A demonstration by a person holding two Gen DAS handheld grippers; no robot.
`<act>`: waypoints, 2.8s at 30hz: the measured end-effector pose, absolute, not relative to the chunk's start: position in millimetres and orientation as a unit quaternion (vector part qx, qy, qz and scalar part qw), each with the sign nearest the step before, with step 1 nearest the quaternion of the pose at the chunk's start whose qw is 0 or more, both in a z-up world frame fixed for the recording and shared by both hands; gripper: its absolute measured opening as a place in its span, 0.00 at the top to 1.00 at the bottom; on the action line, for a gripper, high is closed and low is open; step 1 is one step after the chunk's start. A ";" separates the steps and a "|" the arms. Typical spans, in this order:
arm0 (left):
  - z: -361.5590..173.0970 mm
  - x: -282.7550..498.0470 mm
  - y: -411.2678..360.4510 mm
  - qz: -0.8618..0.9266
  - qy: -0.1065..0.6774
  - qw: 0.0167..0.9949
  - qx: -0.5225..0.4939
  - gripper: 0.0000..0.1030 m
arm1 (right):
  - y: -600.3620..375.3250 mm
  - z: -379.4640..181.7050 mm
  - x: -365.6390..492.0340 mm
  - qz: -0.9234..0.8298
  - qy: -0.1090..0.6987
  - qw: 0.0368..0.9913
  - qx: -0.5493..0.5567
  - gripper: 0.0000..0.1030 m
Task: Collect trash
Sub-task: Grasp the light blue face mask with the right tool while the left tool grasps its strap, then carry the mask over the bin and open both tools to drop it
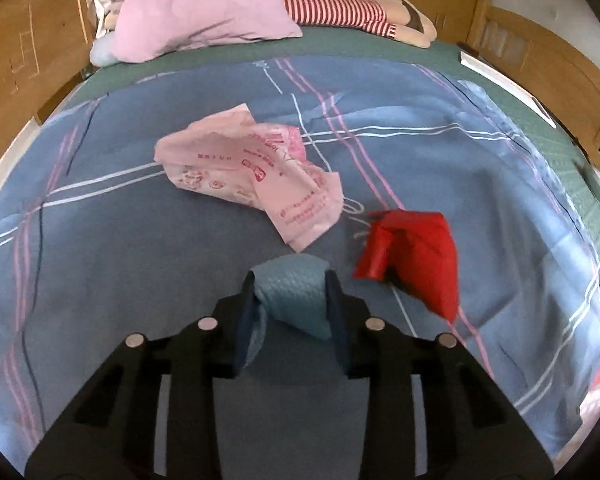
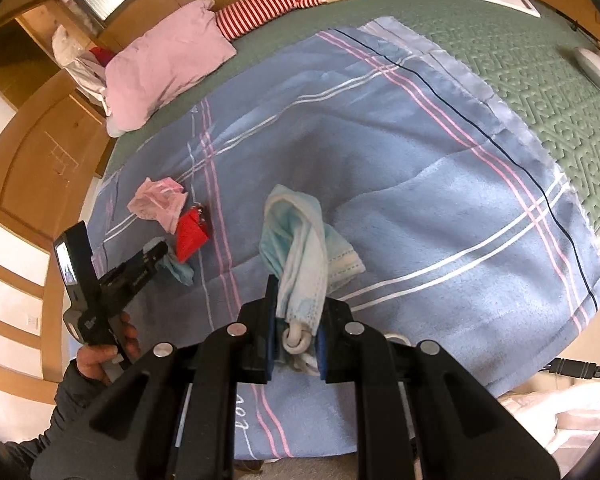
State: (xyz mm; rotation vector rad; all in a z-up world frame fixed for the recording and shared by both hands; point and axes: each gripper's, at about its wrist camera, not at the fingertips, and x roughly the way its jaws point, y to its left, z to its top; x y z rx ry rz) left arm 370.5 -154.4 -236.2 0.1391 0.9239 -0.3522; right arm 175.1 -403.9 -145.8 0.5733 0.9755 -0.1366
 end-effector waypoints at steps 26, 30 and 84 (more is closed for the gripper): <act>-61.6 106.6 -220.4 -0.328 0.285 0.896 0.090 0.68 | -382.9 -50.7 -60.0 -0.208 0.322 0.894 0.233 0.84; -63.1 64.5 -249.8 -0.373 0.283 0.877 0.104 0.68 | -389.2 -46.3 -100.2 -0.244 0.304 0.890 0.238 0.84; -101.0 -45.4 -349.6 -0.463 0.290 0.815 0.192 0.41 | -424.5 -79.4 -204.0 -0.315 0.293 0.856 0.288 0.75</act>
